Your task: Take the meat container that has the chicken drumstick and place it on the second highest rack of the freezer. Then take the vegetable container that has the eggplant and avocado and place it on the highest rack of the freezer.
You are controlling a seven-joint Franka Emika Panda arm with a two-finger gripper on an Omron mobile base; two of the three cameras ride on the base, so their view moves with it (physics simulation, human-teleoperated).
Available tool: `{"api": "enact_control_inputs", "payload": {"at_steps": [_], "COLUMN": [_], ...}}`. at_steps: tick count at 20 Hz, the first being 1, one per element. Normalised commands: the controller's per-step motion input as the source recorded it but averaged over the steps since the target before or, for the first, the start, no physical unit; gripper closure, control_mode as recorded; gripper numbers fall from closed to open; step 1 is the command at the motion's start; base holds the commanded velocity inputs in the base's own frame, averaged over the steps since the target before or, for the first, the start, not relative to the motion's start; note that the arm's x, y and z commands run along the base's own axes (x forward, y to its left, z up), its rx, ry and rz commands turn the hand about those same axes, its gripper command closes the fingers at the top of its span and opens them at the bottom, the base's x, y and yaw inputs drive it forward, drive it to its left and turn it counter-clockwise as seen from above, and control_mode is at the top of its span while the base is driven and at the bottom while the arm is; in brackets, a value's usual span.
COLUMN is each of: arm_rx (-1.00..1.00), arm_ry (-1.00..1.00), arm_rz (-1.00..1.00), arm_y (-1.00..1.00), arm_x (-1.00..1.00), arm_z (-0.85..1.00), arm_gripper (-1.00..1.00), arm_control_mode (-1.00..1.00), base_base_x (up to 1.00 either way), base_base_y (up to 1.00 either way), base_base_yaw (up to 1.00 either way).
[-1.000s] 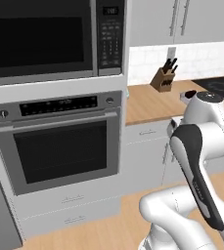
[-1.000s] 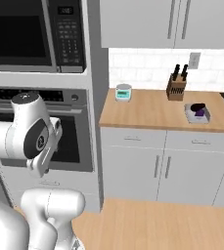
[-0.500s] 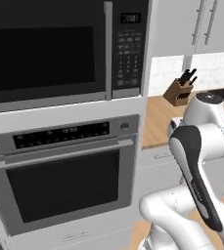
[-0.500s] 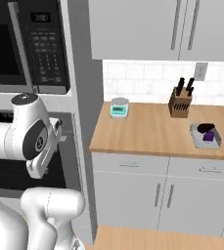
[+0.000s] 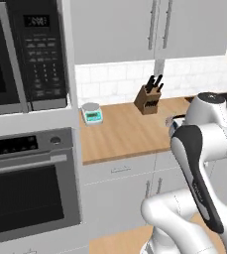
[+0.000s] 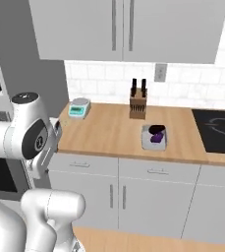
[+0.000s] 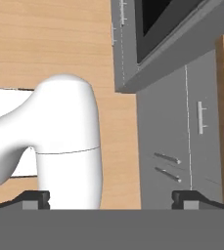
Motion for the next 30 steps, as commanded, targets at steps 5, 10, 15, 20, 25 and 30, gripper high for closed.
{"api": "enact_control_inputs", "payload": {"at_steps": [5, 10, 15, 20, 25, 30], "arm_rx": [0.00, 0.00, 0.00, 0.00, 0.00, 0.00], "arm_ry": [0.00, 0.00, 0.00, 0.00, 0.00, 0.00], "arm_rz": [0.00, 0.00, 0.00, 0.00, 0.00, 0.00], "arm_y": [0.00, 0.00, 0.00, 0.00, 0.00, -0.02], "arm_x": [0.00, 0.00, 0.00, 0.00, 0.00, 0.08], "arm_z": [0.00, 0.00, 0.00, 0.00, 0.00, 0.00], "arm_gripper": [-1.00, -1.00, -1.00, -1.00, -1.00, -1.00], "arm_control_mode": [1.00, 1.00, 1.00, 1.00, 1.00, -1.00], "base_base_x": [0.33, 0.58, 0.64, 0.43, 0.45, 0.31], "base_base_y": [-0.91, -0.56, -0.21, 0.16, 0.06, 0.02], "base_base_yaw": [0.03, 0.01, 0.00, 0.00, 0.00, 0.00]}}
